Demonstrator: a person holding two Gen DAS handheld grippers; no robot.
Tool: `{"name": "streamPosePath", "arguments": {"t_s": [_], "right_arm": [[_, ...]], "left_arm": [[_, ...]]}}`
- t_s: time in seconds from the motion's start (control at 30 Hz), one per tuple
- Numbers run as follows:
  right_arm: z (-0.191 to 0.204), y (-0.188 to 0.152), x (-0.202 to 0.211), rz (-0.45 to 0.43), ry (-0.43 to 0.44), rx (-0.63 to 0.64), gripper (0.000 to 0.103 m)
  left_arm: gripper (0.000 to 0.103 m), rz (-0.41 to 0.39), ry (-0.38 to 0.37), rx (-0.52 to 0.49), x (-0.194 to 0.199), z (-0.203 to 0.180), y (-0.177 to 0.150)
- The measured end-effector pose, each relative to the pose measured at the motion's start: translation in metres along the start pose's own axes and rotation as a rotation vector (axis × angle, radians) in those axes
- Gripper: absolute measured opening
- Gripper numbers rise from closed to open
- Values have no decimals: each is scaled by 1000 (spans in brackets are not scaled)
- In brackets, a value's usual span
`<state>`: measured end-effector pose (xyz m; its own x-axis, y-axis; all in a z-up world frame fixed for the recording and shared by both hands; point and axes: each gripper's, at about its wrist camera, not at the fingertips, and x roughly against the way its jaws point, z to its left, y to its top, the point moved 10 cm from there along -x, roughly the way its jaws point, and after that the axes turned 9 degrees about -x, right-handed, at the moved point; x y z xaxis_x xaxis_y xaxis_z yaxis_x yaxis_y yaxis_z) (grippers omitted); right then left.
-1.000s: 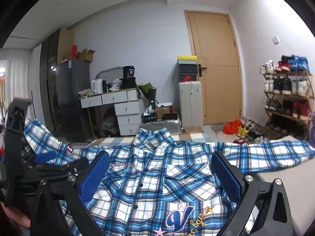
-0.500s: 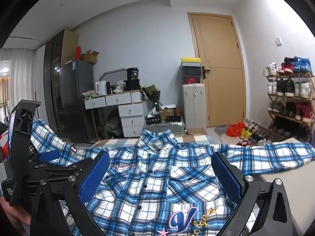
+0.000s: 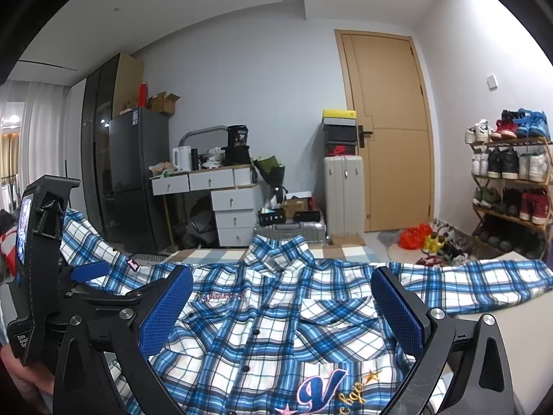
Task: Fold large clothes
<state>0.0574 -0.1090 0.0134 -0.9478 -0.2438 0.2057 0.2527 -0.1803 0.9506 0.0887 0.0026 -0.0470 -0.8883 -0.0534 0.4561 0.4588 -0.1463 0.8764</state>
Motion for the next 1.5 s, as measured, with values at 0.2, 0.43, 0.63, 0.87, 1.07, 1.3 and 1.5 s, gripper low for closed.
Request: {"name": "streamPosePath", "arguments": {"t_s": [0.2, 0.43, 0.63, 0.87, 1.07, 1.3, 1.5], "right_arm": [[-3, -1, 0, 5, -1, -12, 103], [-3, 0, 2, -2, -2, -6, 103], [-7, 1, 0, 5, -6, -25, 103], [-11, 0, -2, 11, -16, -38, 103], [-12, 0, -1, 9, -11, -47, 103], [-13, -1, -2, 17, -10, -54, 103], [-17, 0, -2, 17, -21, -67, 103]], "left_arm": [[102, 6, -3, 6, 0, 0, -1], [102, -1, 0, 4, 1, 0, -1], [102, 11, -6, 7, -1, 0, -2], [102, 15, -13, 13, -1, 1, -4], [102, 26, -30, 18, -3, -1, -7], [102, 22, -29, 18, -1, -1, -5], [102, 28, -41, 15, -2, -4, -6]]}}
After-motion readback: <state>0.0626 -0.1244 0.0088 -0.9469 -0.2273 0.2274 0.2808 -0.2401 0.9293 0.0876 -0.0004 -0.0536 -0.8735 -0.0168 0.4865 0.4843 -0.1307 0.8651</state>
